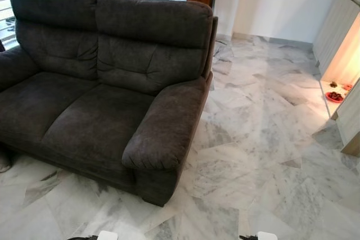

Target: Move the pillow to the sofa from floor

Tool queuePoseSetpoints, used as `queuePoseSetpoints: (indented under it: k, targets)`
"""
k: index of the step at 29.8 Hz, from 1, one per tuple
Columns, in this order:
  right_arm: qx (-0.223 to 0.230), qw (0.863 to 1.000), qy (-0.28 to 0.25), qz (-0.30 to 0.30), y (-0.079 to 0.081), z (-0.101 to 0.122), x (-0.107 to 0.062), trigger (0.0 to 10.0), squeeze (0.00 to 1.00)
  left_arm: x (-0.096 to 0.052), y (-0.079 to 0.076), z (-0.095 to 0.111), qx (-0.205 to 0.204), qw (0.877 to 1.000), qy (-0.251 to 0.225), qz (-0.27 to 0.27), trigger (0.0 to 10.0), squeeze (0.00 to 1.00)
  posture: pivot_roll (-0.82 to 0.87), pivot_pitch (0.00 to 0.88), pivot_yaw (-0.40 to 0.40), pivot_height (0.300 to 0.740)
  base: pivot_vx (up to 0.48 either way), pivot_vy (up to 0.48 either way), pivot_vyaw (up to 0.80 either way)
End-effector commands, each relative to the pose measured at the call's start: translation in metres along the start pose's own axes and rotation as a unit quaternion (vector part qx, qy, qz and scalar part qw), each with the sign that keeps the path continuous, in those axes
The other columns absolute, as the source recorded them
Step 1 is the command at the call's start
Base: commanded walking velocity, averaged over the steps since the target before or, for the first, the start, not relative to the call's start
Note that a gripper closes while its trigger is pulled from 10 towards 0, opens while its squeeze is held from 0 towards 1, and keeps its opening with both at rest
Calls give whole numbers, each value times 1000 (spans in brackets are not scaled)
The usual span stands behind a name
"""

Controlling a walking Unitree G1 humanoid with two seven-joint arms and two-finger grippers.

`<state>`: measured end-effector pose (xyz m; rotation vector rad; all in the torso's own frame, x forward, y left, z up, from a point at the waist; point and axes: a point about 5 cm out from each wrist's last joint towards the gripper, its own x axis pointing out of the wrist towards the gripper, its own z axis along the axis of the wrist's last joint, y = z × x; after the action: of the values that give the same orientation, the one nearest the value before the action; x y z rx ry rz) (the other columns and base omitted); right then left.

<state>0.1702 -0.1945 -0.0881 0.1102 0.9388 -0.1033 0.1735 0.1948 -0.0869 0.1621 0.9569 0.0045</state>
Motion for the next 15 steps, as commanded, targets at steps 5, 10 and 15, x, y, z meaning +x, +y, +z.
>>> queuePoseSetpoints:
  k: [5,10,15]
  targets:
    - [-2,998,-4,57,13,18,5,10000,0,-3,21,-9,-115,993,13,28,10000,0,87,97,13,740,0,0,0]
    - [0,998,-2,55,14,17,5,10000,0,-3,22,-9,-111,993,12,30,10000,0,92,97,18,740,0,0,0]
    - [7,999,-2,53,14,17,5,10000,0,-3,23,-9,-108,994,13,30,10000,0,91,97,21,740,0,0,0]
